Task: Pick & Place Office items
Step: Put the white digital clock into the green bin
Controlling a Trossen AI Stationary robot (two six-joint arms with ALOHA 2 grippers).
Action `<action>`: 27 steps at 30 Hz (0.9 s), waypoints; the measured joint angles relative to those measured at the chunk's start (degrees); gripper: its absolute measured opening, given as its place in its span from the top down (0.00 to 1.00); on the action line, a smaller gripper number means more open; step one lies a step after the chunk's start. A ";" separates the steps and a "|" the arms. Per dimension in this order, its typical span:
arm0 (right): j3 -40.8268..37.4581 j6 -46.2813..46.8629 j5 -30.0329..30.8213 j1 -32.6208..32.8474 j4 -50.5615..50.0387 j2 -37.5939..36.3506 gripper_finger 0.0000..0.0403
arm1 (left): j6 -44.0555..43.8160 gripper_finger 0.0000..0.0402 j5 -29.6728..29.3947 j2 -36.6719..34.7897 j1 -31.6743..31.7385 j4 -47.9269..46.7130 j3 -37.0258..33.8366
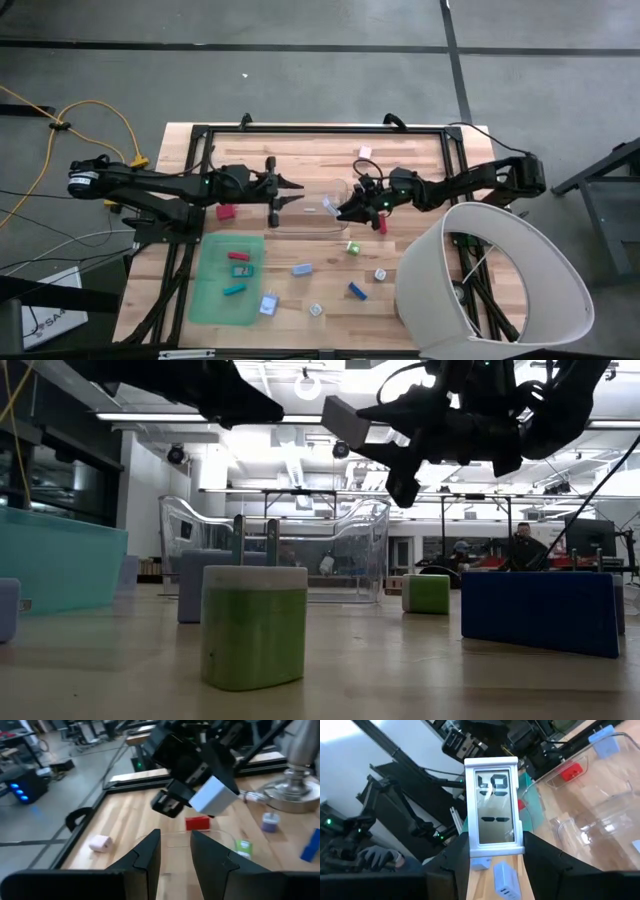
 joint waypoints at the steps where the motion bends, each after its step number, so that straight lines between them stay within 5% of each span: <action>1: 0.00 0.44 0.15 -0.04 0.33 0.00 0.65 | 0.46 0.75 -0.21 0.00 0.00 0.04 0.00; 10: 4.96 -0.73 -4.22 -1.06 -6.78 -0.02 0.65 | -2.76 0.75 1.97 0.00 -0.83 0.20 0.00; 18: 17.24 -12.83 -7.48 -3.09 -36.52 0.00 0.65 | -8.04 0.75 17.22 0.00 3.61 -0.62 0.00; 27: 23.72 -15.02 -13.93 -4.43 -44.44 -0.02 0.65 | -7.84 0.75 33.00 0.00 8.75 -1.49 -0.02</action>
